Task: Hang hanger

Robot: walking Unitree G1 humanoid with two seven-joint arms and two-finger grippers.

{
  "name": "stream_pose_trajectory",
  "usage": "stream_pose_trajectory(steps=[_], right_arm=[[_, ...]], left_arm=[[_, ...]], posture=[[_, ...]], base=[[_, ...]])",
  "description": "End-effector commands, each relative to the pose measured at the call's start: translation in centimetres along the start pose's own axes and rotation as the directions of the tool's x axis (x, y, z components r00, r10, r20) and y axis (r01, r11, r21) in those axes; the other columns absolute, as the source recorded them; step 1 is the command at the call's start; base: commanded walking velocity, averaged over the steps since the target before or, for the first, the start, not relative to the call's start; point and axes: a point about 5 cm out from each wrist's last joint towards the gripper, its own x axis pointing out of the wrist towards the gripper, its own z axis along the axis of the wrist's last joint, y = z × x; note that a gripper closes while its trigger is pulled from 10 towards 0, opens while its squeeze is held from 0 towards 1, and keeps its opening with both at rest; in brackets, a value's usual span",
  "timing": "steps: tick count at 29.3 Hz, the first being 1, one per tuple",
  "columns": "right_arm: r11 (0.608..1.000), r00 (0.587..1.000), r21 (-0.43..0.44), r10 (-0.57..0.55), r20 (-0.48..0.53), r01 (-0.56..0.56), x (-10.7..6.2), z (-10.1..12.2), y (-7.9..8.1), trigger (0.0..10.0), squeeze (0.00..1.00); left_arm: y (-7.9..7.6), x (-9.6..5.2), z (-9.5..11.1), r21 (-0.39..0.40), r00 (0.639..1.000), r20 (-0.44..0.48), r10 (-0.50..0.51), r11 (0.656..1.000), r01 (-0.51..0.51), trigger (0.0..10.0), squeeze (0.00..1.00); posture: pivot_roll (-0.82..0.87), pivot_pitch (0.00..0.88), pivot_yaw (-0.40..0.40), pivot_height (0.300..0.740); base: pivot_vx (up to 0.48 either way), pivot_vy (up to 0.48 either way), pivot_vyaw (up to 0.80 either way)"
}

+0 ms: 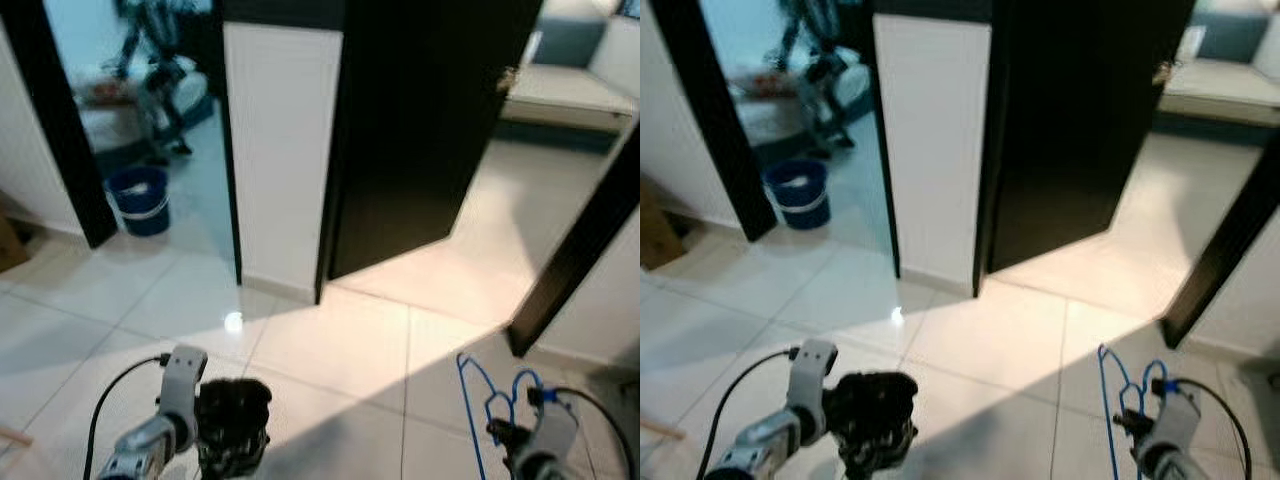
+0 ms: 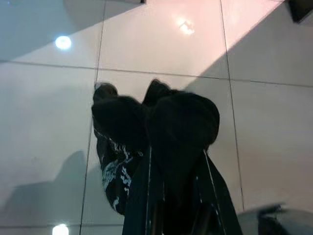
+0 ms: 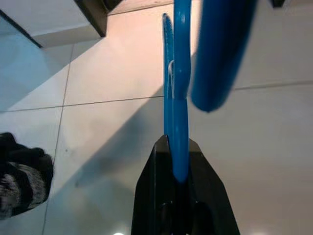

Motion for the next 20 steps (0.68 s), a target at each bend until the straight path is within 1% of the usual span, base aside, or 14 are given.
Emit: stream_pose_trajectory(steps=[1,2,4,5,13,20], right_arm=[[1.0,1.0,-0.015,-0.019,0.008,0.019,-0.1,0.3,-0.6,10.0,0.0],[1.0,1.0,-0.014,-0.019,0.008,0.019,-0.1,0.5,-0.7,10.0,0.0],[1.0,1.0,-0.014,-0.019,0.008,0.019,-0.1,0.6,-0.8,10.0,0.0],[1.0,1.0,-0.015,-0.018,0.007,0.018,-0.2,0.7,-1.1,10.0,0.0],[1.0,1.0,-0.016,-0.019,0.008,0.019,-0.5,0.7,-1.5,10.0,0.0],[1.0,1.0,-0.011,-0.02,0.011,0.02,-0.9,0.0,-1.9,10.0,0.0]], left_arm=[[-0.3,0.4,0.9,0.012,0.999,0.037,-0.009,1.0,0.009,10.0,0.0],[-0.4,0.5,1.1,0.013,0.999,0.05,-0.005,1.0,0.005,10.0,0.0],[-0.5,0.5,1.2,0.011,0.998,0.061,-0.002,1.0,0.001,10.0,0.0],[-0.6,0.6,1.4,0.009,0.997,0.081,0.007,1.0,-0.007,10.0,0.0],[-0.7,0.4,1.4,0.011,0.993,0.117,0.005,1.0,-0.006,10.0,0.0],[-0.4,-0.3,0.7,0.041,0.988,0.152,0.0,0.999,-0.006,10.0,0.0]], posture=[[-0.02,0.0,-0.028,0.74],[-0.02,0.0,-0.053,0.74],[-0.02,0.0,-0.061,0.74],[-0.01,0.0,-0.073,0.74],[-0.02,0.0,-0.068,0.74],[-0.01,0.0,-0.057,0.74]], base=[[0.0,0.0,-0.8],[0.0,0.0,-0.8],[0.0,0.0,-0.8],[0.0,0.0,-0.8],[0.0,0.0,-0.8],[0.0,0.0,-0.8]])
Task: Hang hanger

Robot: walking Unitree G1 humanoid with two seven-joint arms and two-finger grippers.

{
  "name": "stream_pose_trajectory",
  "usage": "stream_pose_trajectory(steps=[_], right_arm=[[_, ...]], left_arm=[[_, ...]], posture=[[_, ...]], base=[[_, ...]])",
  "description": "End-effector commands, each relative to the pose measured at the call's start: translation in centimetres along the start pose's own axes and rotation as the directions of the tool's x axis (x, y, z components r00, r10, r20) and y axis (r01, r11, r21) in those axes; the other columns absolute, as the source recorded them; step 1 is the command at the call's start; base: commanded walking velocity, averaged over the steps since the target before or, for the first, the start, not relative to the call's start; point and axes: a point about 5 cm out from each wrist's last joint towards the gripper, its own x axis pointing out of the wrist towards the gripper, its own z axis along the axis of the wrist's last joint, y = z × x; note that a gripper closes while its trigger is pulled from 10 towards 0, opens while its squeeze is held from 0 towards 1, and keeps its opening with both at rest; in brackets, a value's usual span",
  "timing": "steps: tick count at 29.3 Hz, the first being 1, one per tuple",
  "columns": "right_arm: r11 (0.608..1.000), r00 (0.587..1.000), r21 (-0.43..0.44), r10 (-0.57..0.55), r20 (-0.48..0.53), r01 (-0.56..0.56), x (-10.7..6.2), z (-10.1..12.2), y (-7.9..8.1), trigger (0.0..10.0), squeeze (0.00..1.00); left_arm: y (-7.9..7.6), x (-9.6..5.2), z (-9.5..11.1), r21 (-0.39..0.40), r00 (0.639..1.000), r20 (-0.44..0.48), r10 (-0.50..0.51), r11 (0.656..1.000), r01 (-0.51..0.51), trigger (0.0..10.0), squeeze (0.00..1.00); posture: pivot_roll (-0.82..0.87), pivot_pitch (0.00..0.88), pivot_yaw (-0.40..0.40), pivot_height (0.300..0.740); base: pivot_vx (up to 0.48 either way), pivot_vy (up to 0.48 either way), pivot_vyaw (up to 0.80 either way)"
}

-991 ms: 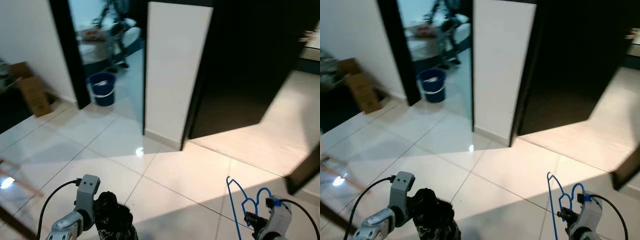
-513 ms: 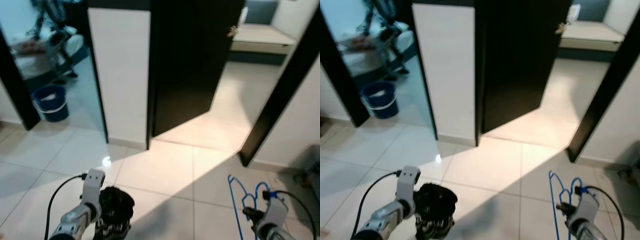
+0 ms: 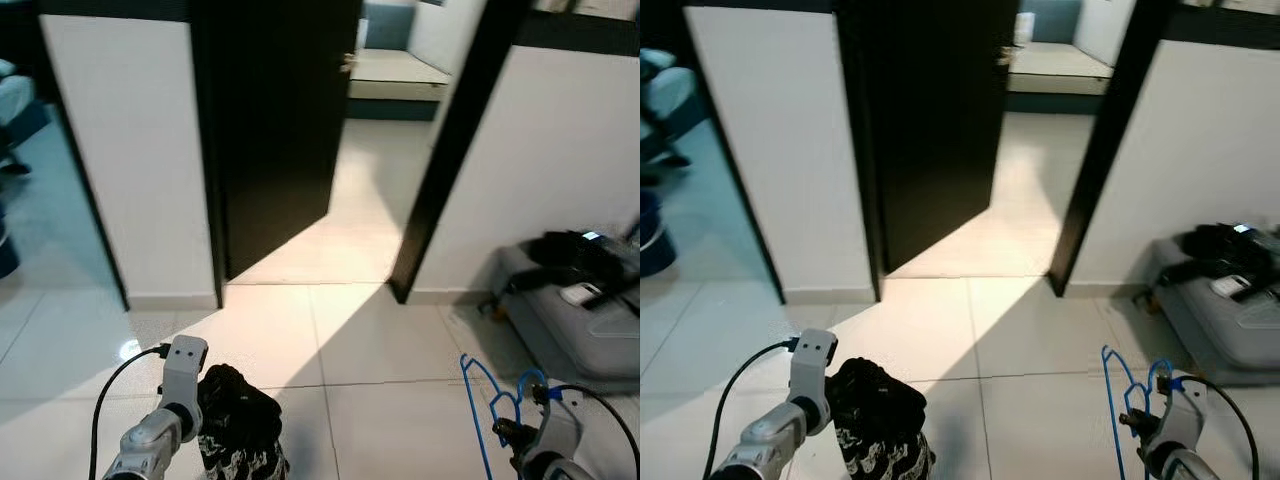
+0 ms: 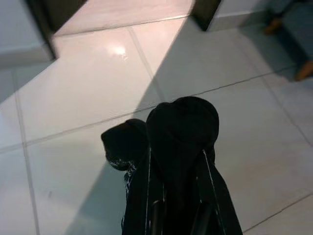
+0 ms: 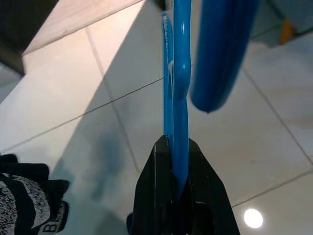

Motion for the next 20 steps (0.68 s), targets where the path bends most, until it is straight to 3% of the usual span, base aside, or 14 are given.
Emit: stream_pose_trajectory(steps=[1,20], right_arm=[[1.0,1.0,0.001,0.0,0.009,0.0,-0.4,-0.2,-0.5,10.0,0.0],[0.999,0.999,0.012,0.03,0.013,-0.03,-1.6,-2.1,-1.0,10.0,0.0]], left_arm=[[0.1,-0.3,0.0,0.017,1.0,0.024,-0.007,1.0,0.007,10.0,0.0],[1.2,-1.9,-1.3,0.01,0.999,0.034,0.025,1.0,-0.025,10.0,0.0]], posture=[[-0.01,0.0,-0.055,0.74],[0.04,0.008,-0.05,0.74]], base=[[0.0,0.0,-0.8],[0.0,0.0,-0.8]])
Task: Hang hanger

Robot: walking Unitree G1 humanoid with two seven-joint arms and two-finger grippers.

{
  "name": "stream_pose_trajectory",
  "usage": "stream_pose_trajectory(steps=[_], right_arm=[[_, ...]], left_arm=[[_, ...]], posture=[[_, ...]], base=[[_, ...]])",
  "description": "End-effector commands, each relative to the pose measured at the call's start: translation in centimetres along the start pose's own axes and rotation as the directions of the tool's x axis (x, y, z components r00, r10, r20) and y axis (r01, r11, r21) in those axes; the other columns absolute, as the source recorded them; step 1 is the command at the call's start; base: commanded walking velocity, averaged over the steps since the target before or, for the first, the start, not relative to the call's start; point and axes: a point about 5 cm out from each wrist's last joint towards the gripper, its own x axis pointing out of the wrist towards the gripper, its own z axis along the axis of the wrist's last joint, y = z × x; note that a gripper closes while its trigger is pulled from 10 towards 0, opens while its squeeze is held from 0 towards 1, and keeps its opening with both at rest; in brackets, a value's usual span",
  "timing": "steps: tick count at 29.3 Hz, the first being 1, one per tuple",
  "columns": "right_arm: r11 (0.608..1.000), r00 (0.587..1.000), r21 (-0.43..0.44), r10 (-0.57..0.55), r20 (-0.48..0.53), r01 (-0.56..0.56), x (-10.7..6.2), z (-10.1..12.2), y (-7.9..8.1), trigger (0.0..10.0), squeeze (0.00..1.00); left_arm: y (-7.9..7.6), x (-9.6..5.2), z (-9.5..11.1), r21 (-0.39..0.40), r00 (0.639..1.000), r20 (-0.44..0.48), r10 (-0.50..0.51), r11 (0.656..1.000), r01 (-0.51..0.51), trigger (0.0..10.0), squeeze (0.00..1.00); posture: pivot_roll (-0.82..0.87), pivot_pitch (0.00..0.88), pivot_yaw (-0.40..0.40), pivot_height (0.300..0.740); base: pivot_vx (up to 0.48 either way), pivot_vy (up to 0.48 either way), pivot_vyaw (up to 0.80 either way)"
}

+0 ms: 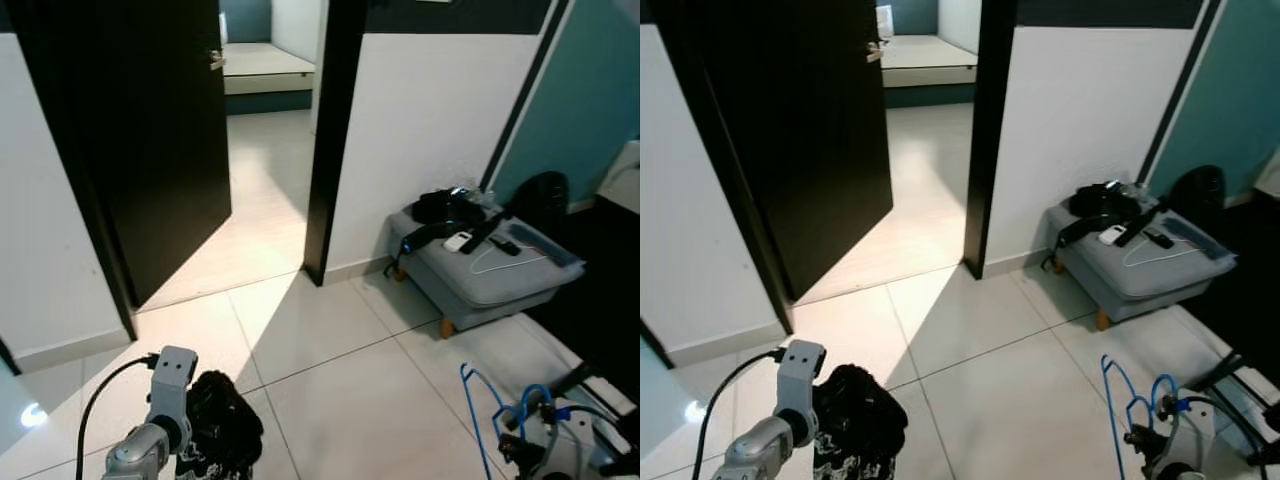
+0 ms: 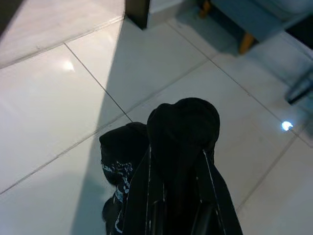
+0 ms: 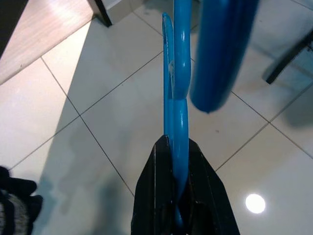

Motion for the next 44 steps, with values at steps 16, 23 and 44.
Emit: stream_pose_trajectory(steps=[16,23,44], right_arm=[[0.998,0.997,0.02,-0.06,-0.047,0.061,-1.7,-1.9,-2.1,10.0,0.0],[1.0,0.999,-0.016,-0.005,-0.047,0.004,-1.0,-1.3,-1.2,10.0,0.0],[0.843,0.823,-0.373,0.499,0.272,-0.388,-2.6,16.1,1.3,10.0,0.0]], left_arm=[[0.7,0.4,2.2,0.045,0.996,0.084,0.004,0.999,-0.008,10.0,0.0],[2.5,1.4,10.6,0.213,0.951,0.307,-0.027,0.976,-0.041,10.0,0.0],[1.0,-0.9,20.0,0.463,0.851,0.468,-0.238,0.886,-0.007,10.0,0.0]], posture=[[-0.01,0.001,-0.041,0.74],[-0.01,0.022,-0.014,0.74],[-0.01,0.0,-0.077,0.74]], base=[[0.0,0.0,-0.48],[0.0,0.0,-0.8],[0.0,0.0,-0.38]])
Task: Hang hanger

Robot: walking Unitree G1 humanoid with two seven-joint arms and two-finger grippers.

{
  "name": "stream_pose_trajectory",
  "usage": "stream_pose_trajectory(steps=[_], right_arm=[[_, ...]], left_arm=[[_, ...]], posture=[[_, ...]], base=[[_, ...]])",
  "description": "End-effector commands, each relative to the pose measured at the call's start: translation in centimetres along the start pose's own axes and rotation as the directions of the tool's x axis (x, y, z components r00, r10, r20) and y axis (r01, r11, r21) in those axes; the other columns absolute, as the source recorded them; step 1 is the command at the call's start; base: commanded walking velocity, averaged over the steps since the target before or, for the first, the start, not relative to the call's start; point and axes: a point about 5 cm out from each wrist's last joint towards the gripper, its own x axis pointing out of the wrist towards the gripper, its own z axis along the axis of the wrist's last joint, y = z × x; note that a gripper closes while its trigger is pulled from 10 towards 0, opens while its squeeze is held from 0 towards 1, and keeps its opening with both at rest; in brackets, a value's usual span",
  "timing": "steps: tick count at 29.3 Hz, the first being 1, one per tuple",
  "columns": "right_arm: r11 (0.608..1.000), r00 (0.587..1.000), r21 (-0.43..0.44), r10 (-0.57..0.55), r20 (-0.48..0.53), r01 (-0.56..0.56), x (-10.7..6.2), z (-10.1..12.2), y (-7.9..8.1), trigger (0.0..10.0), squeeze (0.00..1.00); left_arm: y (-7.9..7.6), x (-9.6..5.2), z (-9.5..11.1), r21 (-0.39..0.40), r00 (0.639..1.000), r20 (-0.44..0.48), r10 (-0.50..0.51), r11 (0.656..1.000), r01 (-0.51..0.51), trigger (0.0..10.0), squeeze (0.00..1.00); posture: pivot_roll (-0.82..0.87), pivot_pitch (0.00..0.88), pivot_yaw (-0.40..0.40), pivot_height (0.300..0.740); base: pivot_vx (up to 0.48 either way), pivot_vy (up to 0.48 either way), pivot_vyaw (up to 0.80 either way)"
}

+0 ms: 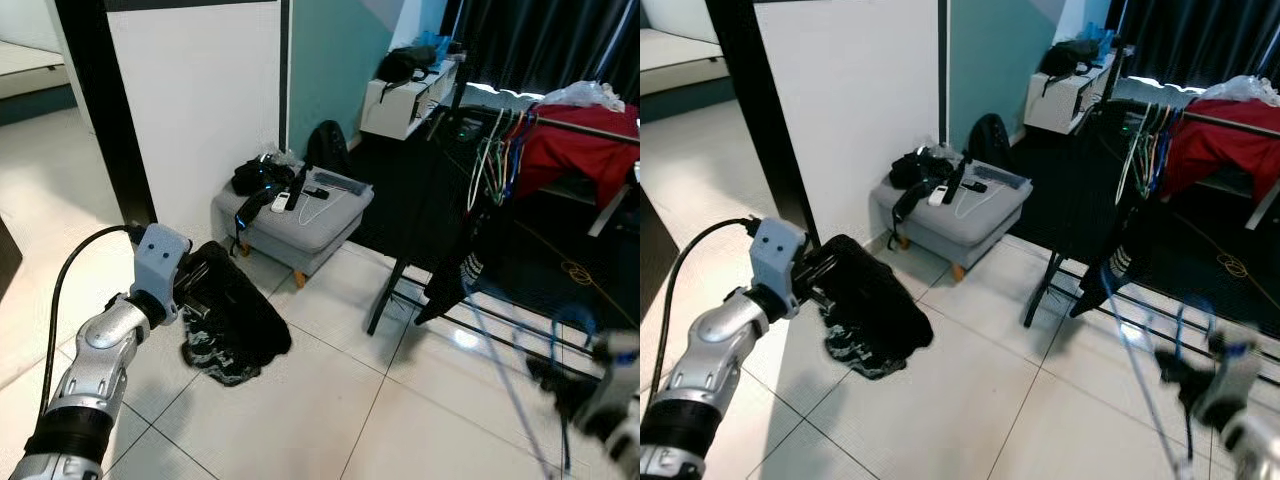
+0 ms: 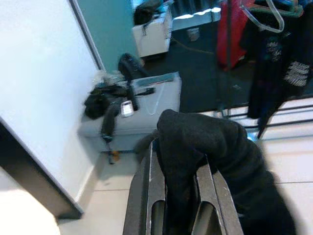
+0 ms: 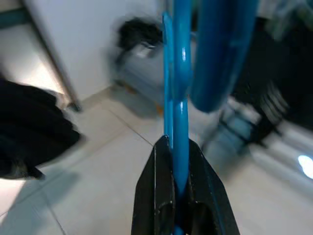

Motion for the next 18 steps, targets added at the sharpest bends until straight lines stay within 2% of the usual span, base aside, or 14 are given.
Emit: stream_pose_trajectory(steps=[1,2,5,7,10,12,14,15,16,18], right_arm=[[0.997,0.997,0.015,0.072,-0.019,-0.072,0.0,0.0,0.6,10.0,0.0],[0.985,0.985,-0.047,0.161,-0.062,-0.164,-0.4,1.0,1.3,10.0,0.0],[0.97,0.97,-0.085,0.22,-0.1,-0.228,-0.6,1.4,1.8,10.0,0.0],[0.918,0.921,-0.164,0.326,-0.213,-0.362,-1.8,2.7,3.0,10.0,0.0],[0.858,0.864,-0.221,0.382,-0.327,-0.463,-3.3,4.5,4.0,10.0,0.0],[0.852,0.859,-0.22,0.394,-0.326,-0.474,-3.4,4.8,4.3,10.0,0.0],[0.806,0.823,-0.216,0.481,-0.302,-0.551,-3.2,6.2,6.8,10.0,0.0],[0.806,0.823,-0.216,0.481,-0.302,-0.551,-3.2,6.2,6.8,10.0,0.0],[0.783,0.811,-0.23,0.52,-0.267,-0.578,-2.7,6.6,8.4,10.0,0.0],[0.783,0.811,-0.23,0.52,-0.267,-0.578,-2.7,6.6,8.4,10.0,0.0]], left_arm=[[0.1,0.2,0.9,0.039,1.0,0.02,-0.017,0.999,0.016,10.0,0.0],[0.6,0.3,1.8,0.074,0.999,0.031,-0.02,0.997,0.018,10.0,0.0],[0.9,0.4,2.4,0.097,0.999,0.038,-0.021,0.995,0.017,10.0,0.0],[1.4,0.8,4.0,0.169,0.999,0.044,-0.021,0.985,0.014,10.0,0.0],[1.0,1.8,5.5,0.221,0.999,0.035,-0.036,0.975,0.028,10.0,0.0],[0.9,2.1,5.7,0.219,0.999,0.035,-0.037,0.975,0.029,10.0,0.0],[-0.3,3.6,6.2,0.191,0.998,0.038,-0.059,0.98,0.051,10.0,0.0],[-0.3,3.6,6.2,0.191,0.998,0.038,-0.059,0.98,0.051,10.0,0.0],[-1.3,4.4,6.4,0.175,0.996,0.034,-0.081,0.982,0.074,10.0,0.0],[-1.3,4.4,6.4,0.175,0.996,0.034,-0.081,0.982,0.074,10.0,0.0]], posture=[[-0.01,0.0,-0.077,0.74],[-0.02,0.0,-0.082,0.74],[-0.02,0.0,-0.082,0.74],[-0.03,0.0,-0.07,0.74],[-0.04,0.0,-0.043,0.74],[-0.04,0.0,-0.029,0.74],[-0.05,0.0,-0.001,0.74],[-0.05,0.0,-0.001,0.74],[-0.04,0.0,0.004,0.74],[-0.04,0.0,0.004,0.74]], base=[[0.0,0.0,0.0],[0.0,0.0,0.0],[0.0,0.0,0.0],[0.0,0.0,0.0],[0.0,0.0,0.0],[0.0,0.0,0.0],[0.0,0.0,0.0],[0.0,0.0,0.0],[0.0,0.0,0.0],[0.0,0.0,0.0]])
